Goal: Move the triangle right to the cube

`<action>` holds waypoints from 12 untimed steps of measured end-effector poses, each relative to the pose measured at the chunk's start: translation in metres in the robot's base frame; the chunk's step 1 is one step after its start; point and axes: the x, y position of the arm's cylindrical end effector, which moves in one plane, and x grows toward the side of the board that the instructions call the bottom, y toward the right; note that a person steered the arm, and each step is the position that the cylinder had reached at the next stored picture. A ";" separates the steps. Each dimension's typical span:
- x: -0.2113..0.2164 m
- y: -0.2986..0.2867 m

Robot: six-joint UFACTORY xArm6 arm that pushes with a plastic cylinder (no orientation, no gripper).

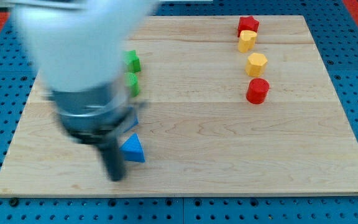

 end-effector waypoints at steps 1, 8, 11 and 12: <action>-0.030 0.005; -0.034 0.131; -0.073 0.174; -0.073 0.187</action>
